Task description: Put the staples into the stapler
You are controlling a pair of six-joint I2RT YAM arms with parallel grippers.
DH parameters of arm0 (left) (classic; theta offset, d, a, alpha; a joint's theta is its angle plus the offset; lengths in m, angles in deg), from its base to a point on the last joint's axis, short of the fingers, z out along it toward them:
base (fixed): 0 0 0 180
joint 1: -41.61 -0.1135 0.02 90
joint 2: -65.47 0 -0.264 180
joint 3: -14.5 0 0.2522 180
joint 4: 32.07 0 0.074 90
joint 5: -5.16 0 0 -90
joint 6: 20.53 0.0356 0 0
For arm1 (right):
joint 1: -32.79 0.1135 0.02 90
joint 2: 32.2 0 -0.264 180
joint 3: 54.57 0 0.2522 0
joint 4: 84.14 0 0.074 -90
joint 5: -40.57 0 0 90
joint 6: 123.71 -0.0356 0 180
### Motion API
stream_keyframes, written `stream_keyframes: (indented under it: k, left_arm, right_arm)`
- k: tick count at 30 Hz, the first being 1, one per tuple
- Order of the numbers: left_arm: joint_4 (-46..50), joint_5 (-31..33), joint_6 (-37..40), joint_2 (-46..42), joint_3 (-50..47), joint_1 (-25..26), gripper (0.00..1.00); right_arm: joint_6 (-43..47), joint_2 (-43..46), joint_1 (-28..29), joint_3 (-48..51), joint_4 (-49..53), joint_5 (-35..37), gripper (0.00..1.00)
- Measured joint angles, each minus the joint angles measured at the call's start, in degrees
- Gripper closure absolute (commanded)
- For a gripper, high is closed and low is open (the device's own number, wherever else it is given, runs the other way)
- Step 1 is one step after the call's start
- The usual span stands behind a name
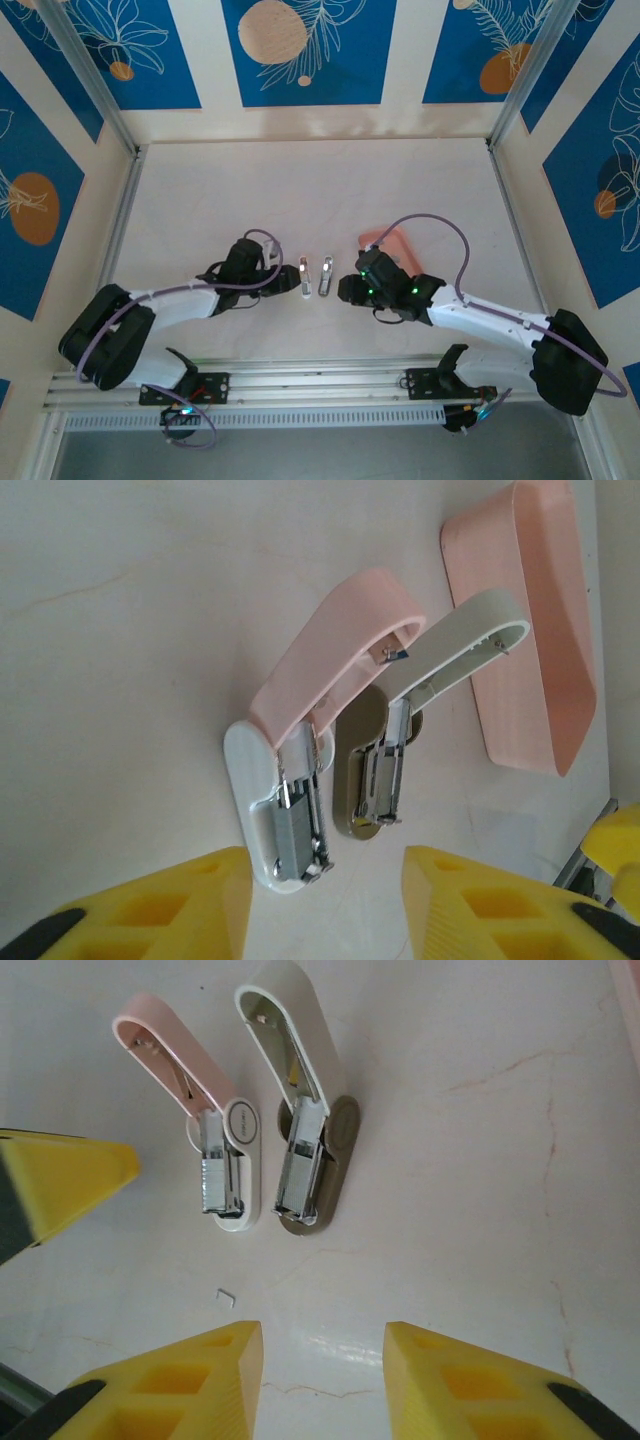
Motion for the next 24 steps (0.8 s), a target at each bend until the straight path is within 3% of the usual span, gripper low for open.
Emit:
stream_keyframes:
  k: [10, 24]
  left_arm:
    - [-0.4, -0.6, -0.2, 4.1, 1.7, 0.9, 0.66]
    - [-0.6, -1.2, -0.6, 6.8, 2.8, 1.2, 0.68]
  right_arm:
    - [0.0, 0.3, 0.1, 0.7, -1.8, 0.0, 0.63]
    - [0.0, 0.3, 0.1, 1.1, -2.7, 0.0, 0.62]
